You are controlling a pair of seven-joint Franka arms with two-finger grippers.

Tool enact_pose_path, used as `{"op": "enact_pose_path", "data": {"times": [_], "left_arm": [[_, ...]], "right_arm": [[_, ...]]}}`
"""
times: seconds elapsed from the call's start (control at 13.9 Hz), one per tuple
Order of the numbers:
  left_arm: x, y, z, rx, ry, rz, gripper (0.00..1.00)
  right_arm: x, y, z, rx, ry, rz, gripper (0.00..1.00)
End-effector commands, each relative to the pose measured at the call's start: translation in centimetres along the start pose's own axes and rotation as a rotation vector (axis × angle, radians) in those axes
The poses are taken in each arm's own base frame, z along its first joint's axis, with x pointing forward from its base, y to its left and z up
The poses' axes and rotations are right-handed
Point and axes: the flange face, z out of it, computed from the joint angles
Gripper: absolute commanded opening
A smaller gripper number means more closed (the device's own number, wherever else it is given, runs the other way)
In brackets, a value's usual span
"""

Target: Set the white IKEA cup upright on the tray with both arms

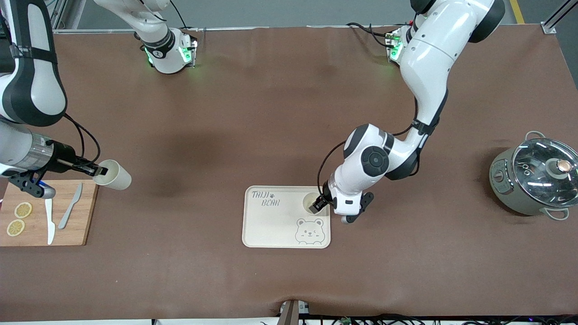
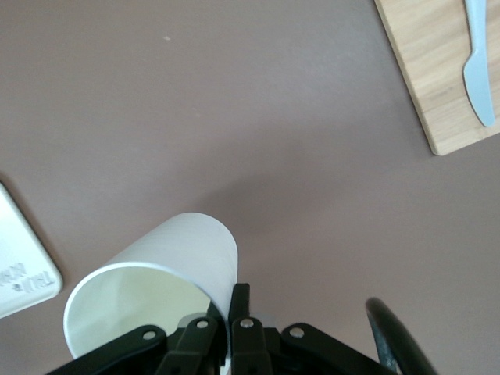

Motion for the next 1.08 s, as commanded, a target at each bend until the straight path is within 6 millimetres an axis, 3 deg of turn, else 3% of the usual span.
{"op": "enact_pose_path", "data": {"times": [0.0,0.07,0.14,0.22,0.5,0.86,1.01], "left_arm": [[1.0,0.1,-7.2,0.024,0.065,0.022,1.00],[1.1,0.3,-9.3,0.009,0.077,0.022,1.00],[2.8,-0.2,-11.3,0.012,0.088,0.001,1.00],[3.4,-0.4,-13.2,0.019,0.101,0.006,1.00],[6.4,-2.8,-19.2,0.089,0.118,0.065,1.00],[9.4,-5.5,-24.7,0.136,0.121,0.156,1.00],[10.9,-7.0,-27.0,0.151,0.123,0.179,1.00]], "right_arm": [[2.2,-3.2,-1.0,0.015,-0.016,0.008,0.00],[2.0,-4.8,-0.2,0.011,-0.024,0.045,0.00],[1.5,-6.7,0.8,0.008,-0.036,0.080,0.00],[0.9,-9.6,1.8,0.019,-0.048,0.100,0.00],[1.7,-17.0,6.7,0.022,-0.069,0.237,0.00],[-4.8,-30.7,14.8,0.096,0.025,0.427,0.00],[-7.6,-33.3,17.8,0.071,0.011,0.466,0.00]]}}
